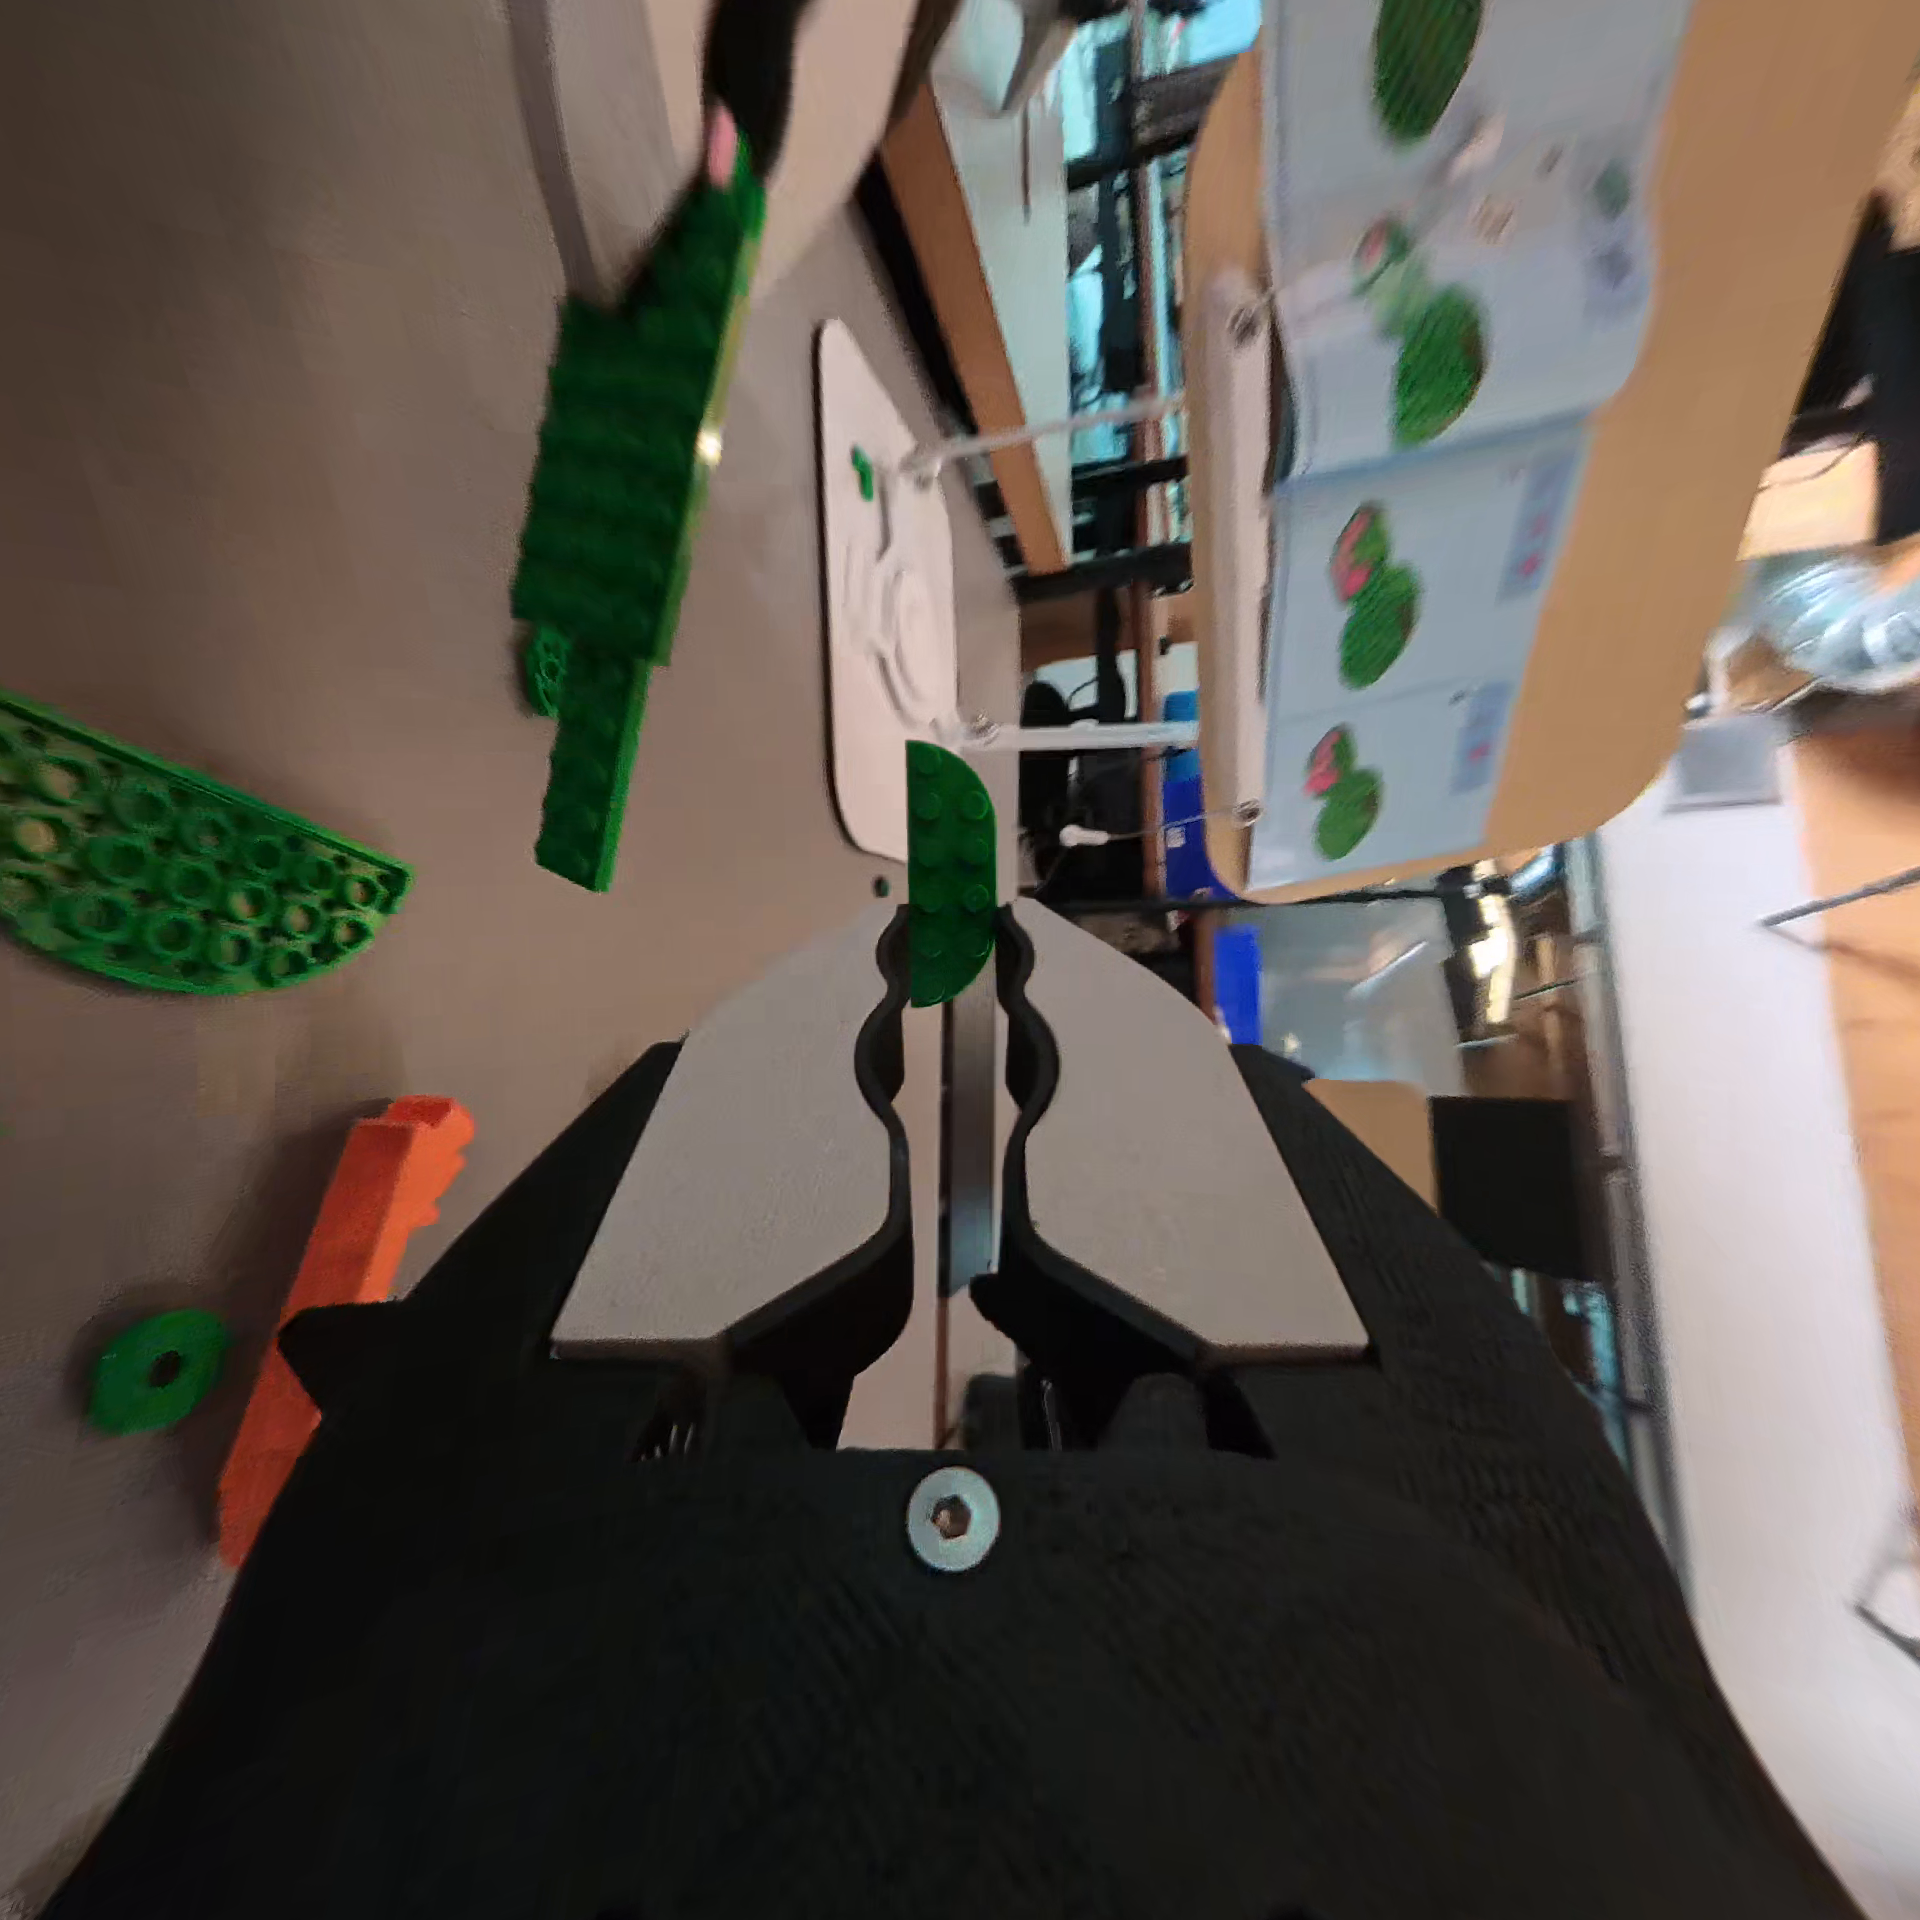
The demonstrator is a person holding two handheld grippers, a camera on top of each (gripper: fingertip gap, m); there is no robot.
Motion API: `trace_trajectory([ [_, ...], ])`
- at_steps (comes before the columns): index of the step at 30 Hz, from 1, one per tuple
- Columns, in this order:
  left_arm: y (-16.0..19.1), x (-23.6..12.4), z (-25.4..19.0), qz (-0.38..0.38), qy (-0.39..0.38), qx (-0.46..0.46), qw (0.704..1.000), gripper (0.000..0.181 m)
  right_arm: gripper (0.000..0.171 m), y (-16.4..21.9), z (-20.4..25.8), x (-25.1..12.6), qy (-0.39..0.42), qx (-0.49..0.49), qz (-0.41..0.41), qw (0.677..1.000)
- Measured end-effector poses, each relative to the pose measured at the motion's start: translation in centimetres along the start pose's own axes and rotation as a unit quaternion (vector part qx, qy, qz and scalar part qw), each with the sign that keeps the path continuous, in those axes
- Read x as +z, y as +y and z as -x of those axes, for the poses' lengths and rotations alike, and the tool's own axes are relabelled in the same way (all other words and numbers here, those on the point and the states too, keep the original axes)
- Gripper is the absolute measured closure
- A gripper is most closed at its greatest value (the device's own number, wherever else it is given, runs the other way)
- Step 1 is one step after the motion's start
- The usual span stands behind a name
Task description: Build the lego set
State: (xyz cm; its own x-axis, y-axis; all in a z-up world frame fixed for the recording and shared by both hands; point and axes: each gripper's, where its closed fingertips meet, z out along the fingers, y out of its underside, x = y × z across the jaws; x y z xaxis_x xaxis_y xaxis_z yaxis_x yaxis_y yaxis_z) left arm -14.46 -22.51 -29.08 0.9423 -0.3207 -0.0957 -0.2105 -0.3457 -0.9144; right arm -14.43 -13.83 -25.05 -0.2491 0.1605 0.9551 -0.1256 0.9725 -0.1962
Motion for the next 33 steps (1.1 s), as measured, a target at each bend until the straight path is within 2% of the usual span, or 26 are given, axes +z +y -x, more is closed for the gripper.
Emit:
trace_trajectory([
  [4,0.1,0.2,-0.3,-0.004,0.019,-0.023,1.000,0.173,0.158,-2.1,0.6,-2.5,0.029,-0.019,-0.016,0.999],
  [14,0.7,0.5,0.1,0.011,0.008,-0.028,1.000,0.173,0.158,-3.1,8.5,-7.3,-0.114,-0.169,0.005,0.979],
  [20,0.6,0.7,-0.1,0.012,0.009,-0.022,1.000,0.173,0.157,-2.2,11.8,-10.3,-0.150,-0.208,0.014,0.966],
  [27,0.7,0.9,-0.3,0.020,0.009,-0.014,1.000,0.173,0.157,-1.6,13.1,-11.3,-0.176,-0.264,0.012,0.948],
  [33,0.4,0.9,-0.6,0.014,0.017,-0.013,1.000,0.173,0.156,-1.2,12.8,-12.1,-0.235,-0.206,0.015,0.950],
])
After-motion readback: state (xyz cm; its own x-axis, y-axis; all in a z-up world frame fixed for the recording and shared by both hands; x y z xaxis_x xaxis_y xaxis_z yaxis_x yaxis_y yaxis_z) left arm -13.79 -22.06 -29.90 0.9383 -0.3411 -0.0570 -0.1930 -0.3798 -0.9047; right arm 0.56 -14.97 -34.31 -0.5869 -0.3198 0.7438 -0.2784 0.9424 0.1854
